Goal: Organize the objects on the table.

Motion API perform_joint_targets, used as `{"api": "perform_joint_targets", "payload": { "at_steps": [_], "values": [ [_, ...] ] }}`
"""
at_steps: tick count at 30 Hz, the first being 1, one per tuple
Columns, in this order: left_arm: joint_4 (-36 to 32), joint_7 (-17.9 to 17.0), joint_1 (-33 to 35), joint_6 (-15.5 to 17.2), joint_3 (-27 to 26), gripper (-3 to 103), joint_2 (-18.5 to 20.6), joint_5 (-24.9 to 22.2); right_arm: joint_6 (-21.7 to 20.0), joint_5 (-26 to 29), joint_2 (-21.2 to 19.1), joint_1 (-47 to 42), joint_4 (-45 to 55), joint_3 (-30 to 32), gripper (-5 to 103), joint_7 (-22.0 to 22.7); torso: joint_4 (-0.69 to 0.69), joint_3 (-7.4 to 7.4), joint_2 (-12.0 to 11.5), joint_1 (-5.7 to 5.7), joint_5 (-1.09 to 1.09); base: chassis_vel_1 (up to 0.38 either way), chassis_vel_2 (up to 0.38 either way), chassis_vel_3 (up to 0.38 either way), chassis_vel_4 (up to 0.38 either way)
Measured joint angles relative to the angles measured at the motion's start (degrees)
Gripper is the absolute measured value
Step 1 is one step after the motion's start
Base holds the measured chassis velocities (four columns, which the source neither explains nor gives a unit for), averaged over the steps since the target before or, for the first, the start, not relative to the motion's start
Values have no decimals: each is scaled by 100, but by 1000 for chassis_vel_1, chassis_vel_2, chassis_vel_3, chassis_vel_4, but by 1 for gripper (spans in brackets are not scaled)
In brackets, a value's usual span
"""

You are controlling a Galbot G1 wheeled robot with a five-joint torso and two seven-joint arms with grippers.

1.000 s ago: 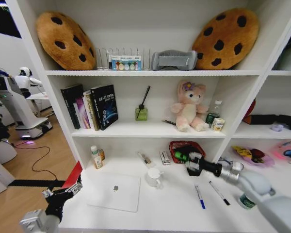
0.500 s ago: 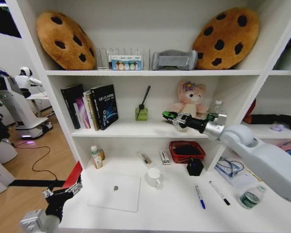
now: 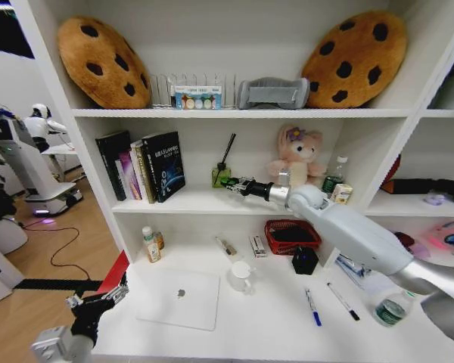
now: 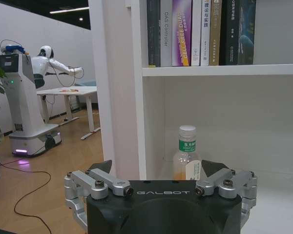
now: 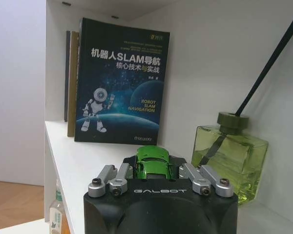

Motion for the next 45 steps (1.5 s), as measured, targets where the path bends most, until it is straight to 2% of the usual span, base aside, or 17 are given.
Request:
{"api": "perform_joint_targets", "payload": {
  "at_steps": [11,20,24,25,26,29,31,32,35,36,37,38,39,40,41,44,45],
  "values": [
    [0,0,0,0,0,100,0,0,-314,-77,127,281,-167,-325,36,-212,1,0,1,0,0,0,0,0,0],
    [0,0,0,0,0,100,0,0,-397,-85,-119,148,44,-303,35,-91,0,0,1,0,2,0,0,0,0],
    [0,0,0,0,0,100,0,0,-399,16,-226,90,197,-193,51,70,1,-1,1,0,1,0,0,0,0],
    [0,0,0,0,0,100,0,0,-399,16,-226,90,197,-193,51,70,1,-1,1,0,1,0,0,0,0],
    [0,-1,0,0,0,100,0,0,-399,70,-265,58,276,-110,61,160,2,-1,0,0,1,0,0,0,0],
    [0,0,0,0,0,100,0,0,-403,269,-346,1,445,40,67,353,2,-1,1,0,2,0,0,0,0],
    [0,-1,0,0,0,100,0,0,-424,732,-524,-126,926,438,78,891,2,0,0,0,2,0,0,0,0],
    [0,-1,0,0,0,100,0,0,-543,1154,-678,-285,1456,901,83,1695,2,-1,0,0,0,0,0,0,0],
    [0,-1,0,0,0,100,0,0,-598,1294,-728,-357,1652,1061,88,2048,2,-1,1,0,-1,0,0,0,0],
    [0,-5,0,0,-1,100,0,0,-699,1835,-916,-743,2553,1660,94,3356,1,-1,1,0,1,0,0,0,0],
    [-1,-7,0,0,0,100,-1,0,-719,2203,-1116,-1056,3191,2066,97,4173,4,-1,1,0,3,0,0,0,0],
    [-1,-7,0,0,0,100,-1,0,-719,2203,-1116,-1056,3191,2066,97,4173,4,-1,1,0,3,0,0,0,0],
    [-1,-3,0,0,0,100,0,0,-652,2401,-1556,-1581,3879,2560,99,5086,4,-2,1,-1,-2,0,0,0,0],
    [0,-8,1,1,0,100,0,0,-535,2356,-1890,-2079,4246,2994,100,5568,-2,-2,1,-1,1,0,0,0,0],
    [0,-8,1,1,0,100,0,0,-535,2356,-1890,-2079,4246,2994,100,5568,-2,-2,1,-1,1,0,0,0,0],
    [-1,-1,0,1,1,100,0,-1,-427,2355,-2273,-3638,4872,4243,100,7058,-4,-3,2,-3,1,0,0,0,0],
    [-1,-1,0,1,1,100,0,-1,-427,2355,-2273,-3638,4872,4243,100,7058,-4,-3,2,-3,1,0,0,0,0]
  ]
}}
